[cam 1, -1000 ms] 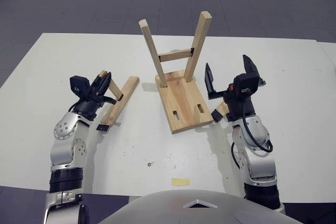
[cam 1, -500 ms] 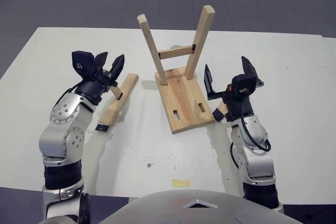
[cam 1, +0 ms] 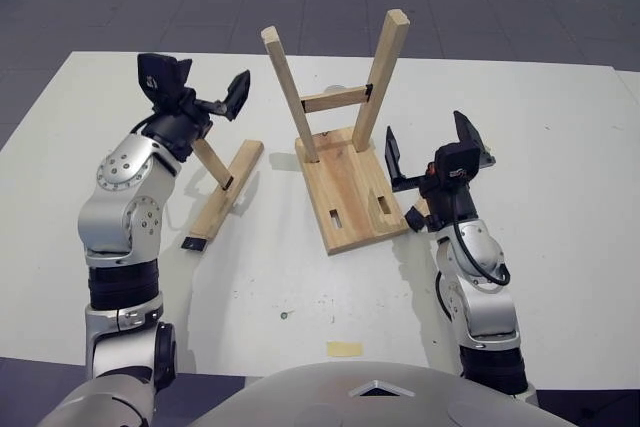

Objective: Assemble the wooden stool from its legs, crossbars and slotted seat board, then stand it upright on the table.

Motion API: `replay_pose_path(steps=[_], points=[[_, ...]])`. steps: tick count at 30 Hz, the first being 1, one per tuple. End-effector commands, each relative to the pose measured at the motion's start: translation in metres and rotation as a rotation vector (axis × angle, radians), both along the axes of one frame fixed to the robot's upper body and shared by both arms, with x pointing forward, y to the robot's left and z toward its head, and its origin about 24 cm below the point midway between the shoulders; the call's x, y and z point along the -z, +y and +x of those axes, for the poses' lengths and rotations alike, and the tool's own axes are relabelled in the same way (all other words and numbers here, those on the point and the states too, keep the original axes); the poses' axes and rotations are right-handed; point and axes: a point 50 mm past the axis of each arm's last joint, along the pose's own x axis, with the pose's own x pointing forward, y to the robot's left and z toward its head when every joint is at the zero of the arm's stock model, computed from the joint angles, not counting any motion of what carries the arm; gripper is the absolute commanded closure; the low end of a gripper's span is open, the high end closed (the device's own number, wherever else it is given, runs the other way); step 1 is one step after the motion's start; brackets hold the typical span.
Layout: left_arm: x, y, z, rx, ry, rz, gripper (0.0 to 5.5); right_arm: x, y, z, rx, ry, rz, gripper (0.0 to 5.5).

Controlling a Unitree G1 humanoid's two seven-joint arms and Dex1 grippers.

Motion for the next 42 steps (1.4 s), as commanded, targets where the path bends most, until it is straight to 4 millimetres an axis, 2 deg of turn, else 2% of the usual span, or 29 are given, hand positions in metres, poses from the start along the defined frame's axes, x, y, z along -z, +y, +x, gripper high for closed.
replay_pose_path(steps=[1,9,13,16,18,19,20,25,27,29,32,37,42], points=[[0.002,0.006,0.001,-0.025,-0.003,0.003,0.12,0.001,0.001,0.000,-0.005,0.008,-0.001,0.10],[-0.025,-0.003,0.007,0.002,-0.095,0.009,0.12,0.000,0.004,0.001,-0.009,0.001,-0.001,0.10],[-0.049,0.013,0.014,-0.054,-0.176,0.017,0.12,0.000,0.004,0.000,-0.012,0.002,0.001,0.10],[-0.077,0.021,0.016,-0.067,-0.257,-0.015,0.12,-0.003,0.004,-0.001,-0.017,-0.004,-0.002,0.10],[-0.087,0.024,0.015,-0.072,-0.284,-0.038,0.12,-0.005,0.003,-0.001,-0.017,-0.010,-0.003,0.10],[-0.086,0.024,0.016,-0.070,-0.278,-0.041,0.12,-0.006,0.003,-0.001,-0.016,-0.012,-0.002,0.10],[-0.075,0.023,0.017,-0.067,-0.242,-0.035,0.12,-0.006,0.003,-0.001,-0.015,-0.013,-0.001,0.10],[0.002,0.010,0.014,-0.021,0.002,-0.007,0.12,-0.004,0.005,-0.002,-0.019,0.000,-0.003,0.10],[0.025,0.011,0.012,-0.027,0.071,0.002,0.12,-0.004,0.005,-0.002,-0.025,0.001,-0.006,0.10],[0.039,0.010,0.010,-0.021,0.106,0.033,0.12,-0.005,0.003,-0.001,-0.026,0.000,-0.017,0.10],[0.038,0.010,0.012,-0.026,0.090,0.031,0.12,-0.006,-0.001,0.000,-0.014,0.000,-0.021,0.10],[0.017,0.007,0.015,-0.019,0.019,0.020,0.12,-0.003,0.002,-0.003,-0.018,0.012,-0.009,0.10],[-0.028,0.008,0.019,-0.022,-0.103,-0.018,0.12,-0.003,0.004,-0.003,-0.011,0.009,-0.001,0.10]])
